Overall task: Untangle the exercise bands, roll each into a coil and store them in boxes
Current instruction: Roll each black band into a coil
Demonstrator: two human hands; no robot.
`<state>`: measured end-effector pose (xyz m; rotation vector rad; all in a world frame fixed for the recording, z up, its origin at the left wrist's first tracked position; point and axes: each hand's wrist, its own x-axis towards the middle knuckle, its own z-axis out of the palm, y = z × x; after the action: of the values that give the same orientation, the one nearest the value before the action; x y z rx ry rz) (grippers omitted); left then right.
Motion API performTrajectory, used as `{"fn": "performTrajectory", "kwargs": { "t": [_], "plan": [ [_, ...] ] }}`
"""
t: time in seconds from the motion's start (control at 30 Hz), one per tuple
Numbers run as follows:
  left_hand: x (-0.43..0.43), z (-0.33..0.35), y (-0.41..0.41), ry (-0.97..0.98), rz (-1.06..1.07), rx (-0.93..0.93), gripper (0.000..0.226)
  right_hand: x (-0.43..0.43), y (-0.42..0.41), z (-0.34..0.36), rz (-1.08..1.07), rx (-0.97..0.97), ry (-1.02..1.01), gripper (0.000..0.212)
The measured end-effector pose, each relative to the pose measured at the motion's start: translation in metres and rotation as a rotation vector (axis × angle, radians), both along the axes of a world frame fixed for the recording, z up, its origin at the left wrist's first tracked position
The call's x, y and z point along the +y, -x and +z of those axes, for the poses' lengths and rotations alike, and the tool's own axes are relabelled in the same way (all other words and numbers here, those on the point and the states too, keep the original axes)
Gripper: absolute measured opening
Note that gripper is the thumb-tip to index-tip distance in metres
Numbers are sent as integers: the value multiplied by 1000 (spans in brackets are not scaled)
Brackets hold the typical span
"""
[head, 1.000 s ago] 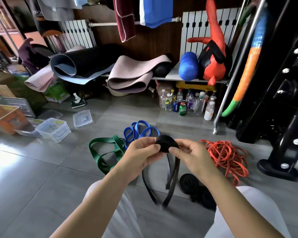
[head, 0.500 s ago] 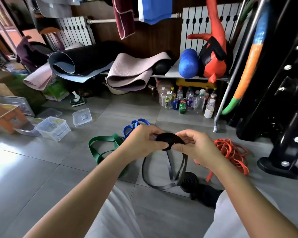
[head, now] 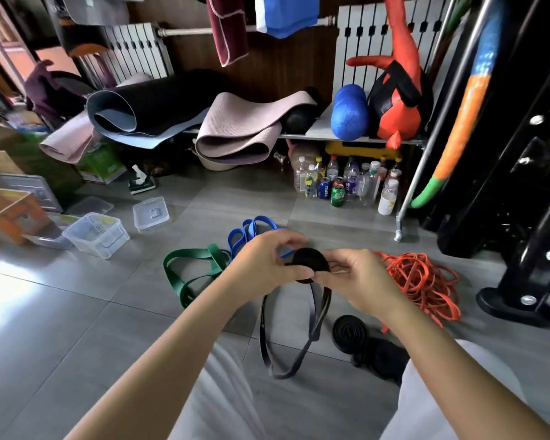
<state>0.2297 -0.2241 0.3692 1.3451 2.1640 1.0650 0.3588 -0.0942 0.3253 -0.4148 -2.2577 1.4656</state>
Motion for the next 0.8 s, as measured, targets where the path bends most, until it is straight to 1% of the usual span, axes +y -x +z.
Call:
{"fn": "performTrajectory", "kwargs": {
  "t": [0.07, 0.13, 0.2, 0.23, 0.27, 0.3, 0.37, 0.47, 0.5, 0.57, 0.6, 0.63, 0.67, 0.7, 0.73, 0.77, 0.8],
  "plan": [
    [3, 15, 5, 119, -82, 227, 35, 0, 4, 3, 5, -62, -78, 32],
    [6, 27, 6, 204, -127, 371, 27, 0, 8, 7, 4, -49, -48, 32],
    [8, 31, 9, 180, -105, 412, 25, 3, 10, 10, -18, 13, 29, 35],
    [9, 30, 11, 139, -80, 387, 24, 5, 11, 11, -31, 46, 59, 36],
    [9, 29, 12, 85, -56, 317, 21, 6, 11, 12, -42, 69, 77, 35],
    [8, 27, 13, 15, -34, 206, 18, 8, 10, 13, -47, 82, 83, 35],
    [7, 27, 12, -140, 26, -31, 24, 10, 10, 17, -40, 113, 110, 33],
    [11, 29, 7, -371, 87, -335, 23, 10, 13, 29, -22, 258, 268, 31],
    [13, 30, 3, -441, 98, -460, 21, 10, 14, 35, -23, 309, 290, 31],
    [17, 34, -1, -530, 115, -687, 18, 12, 17, 48, -37, 377, 267, 32],
    [18, 37, -3, -542, 122, -735, 17, 13, 17, 54, -44, 391, 235, 34],
    [19, 40, -4, -532, 128, -710, 17, 15, 17, 60, -46, 388, 193, 36],
    [19, 45, -3, -504, 134, -597, 19, 18, 17, 66, -37, 369, 141, 37],
    [18, 49, 0, -470, 134, -415, 25, 20, 16, 71, -17, 334, 84, 37],
    [15, 53, 4, -436, 111, -197, 37, 23, 15, 76, 10, 290, 36, 38],
    [12, 58, 8, -392, 56, 23, 48, 25, 14, 80, 37, 243, -2, 39],
    [10, 64, 10, -338, -21, 214, 55, 26, 14, 83, 59, 197, -33, 40]
  ]
}}
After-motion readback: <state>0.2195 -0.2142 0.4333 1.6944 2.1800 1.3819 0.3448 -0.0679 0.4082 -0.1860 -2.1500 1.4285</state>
